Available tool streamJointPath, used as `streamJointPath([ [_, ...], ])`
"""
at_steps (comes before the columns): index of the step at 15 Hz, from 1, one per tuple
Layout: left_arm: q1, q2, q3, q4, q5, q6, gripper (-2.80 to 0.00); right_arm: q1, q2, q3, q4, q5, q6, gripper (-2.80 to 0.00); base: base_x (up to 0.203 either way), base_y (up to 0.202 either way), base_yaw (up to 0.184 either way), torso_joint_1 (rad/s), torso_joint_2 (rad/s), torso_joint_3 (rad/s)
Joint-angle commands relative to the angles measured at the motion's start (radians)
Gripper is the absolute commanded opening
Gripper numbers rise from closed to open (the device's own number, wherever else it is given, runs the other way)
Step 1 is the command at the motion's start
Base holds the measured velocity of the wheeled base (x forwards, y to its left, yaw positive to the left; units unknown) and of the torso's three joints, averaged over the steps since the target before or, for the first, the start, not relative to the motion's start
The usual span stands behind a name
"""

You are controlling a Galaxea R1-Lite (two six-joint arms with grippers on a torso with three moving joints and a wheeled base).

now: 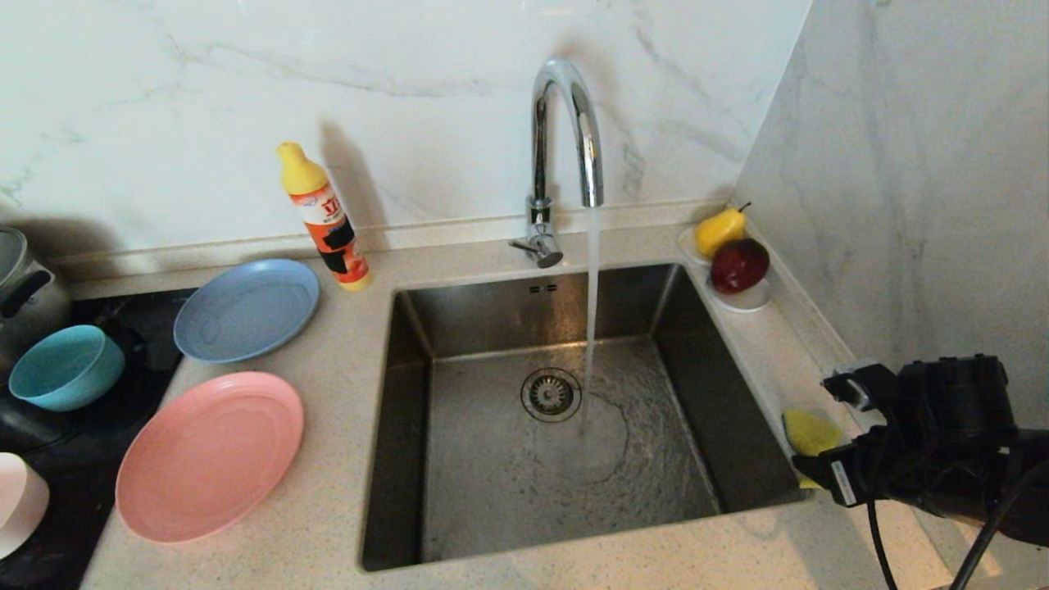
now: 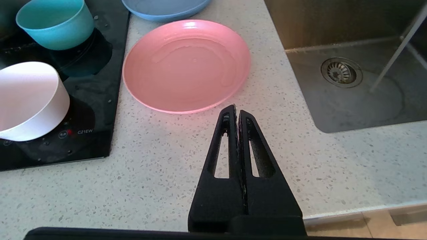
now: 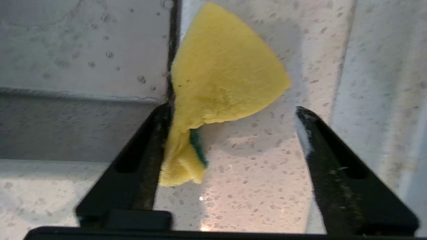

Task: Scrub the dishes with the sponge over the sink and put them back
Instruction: Put down the sponge

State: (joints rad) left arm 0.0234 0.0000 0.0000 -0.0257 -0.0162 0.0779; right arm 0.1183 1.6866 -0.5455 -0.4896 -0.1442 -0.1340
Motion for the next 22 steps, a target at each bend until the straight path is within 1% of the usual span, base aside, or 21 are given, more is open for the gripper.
streamJointPath([
  [1,0.000,0.002,0.018,0.000,-0.001,0.000,-2.80,0.000,-0.007,-0.008,-0.004,-0.019,-0.003,0.00,0.000,0.000,0.000,0.000,0.00,0.000],
  [6,0.000,0.002,0.018,0.000,0.001,0.000,-2.80,-0.002,-0.021,-0.025,-0.004,-0.056,-0.007,0.00,0.000,0.000,0.000,0.000,0.00,0.000],
  [8,0.000,0.002,0.018,0.000,0.000,0.000,-2.80,-0.002,-0.021,-0.022,-0.004,-0.078,-0.027,0.00,0.000,0.000,0.000,0.000,0.00,0.000],
  [14,0.001,0.002,0.018,0.000,0.001,0.001,-2.80,-0.002,-0.019,-0.020,0.002,-0.107,-0.035,0.00,0.000,0.000,0.000,0.000,0.00,0.000],
  [16,0.000,0.002,0.018,0.000,0.000,0.000,-2.80,0.006,-0.025,-0.025,-0.005,-0.101,-0.031,0.00,0.000,0.000,0.000,0.000,0.00,0.000],
  [17,0.000,0.002,0.018,0.000,-0.001,0.000,-2.80,0.009,-0.033,-0.025,-0.004,-0.098,-0.032,-0.74,0.000,0.000,0.000,0.000,0.00,0.000],
  [18,0.000,0.002,0.018,0.000,0.000,0.000,-2.80,0.013,-0.046,-0.027,0.002,-0.098,-0.034,-2.80,0.000,0.000,0.000,0.000,0.00,0.000],
  [22,0.000,0.002,0.018,0.000,-0.001,0.001,-2.80,0.016,-0.055,-0.041,0.002,-0.103,-0.035,-2.80,0.000,0.000,0.000,0.000,0.00,0.000],
])
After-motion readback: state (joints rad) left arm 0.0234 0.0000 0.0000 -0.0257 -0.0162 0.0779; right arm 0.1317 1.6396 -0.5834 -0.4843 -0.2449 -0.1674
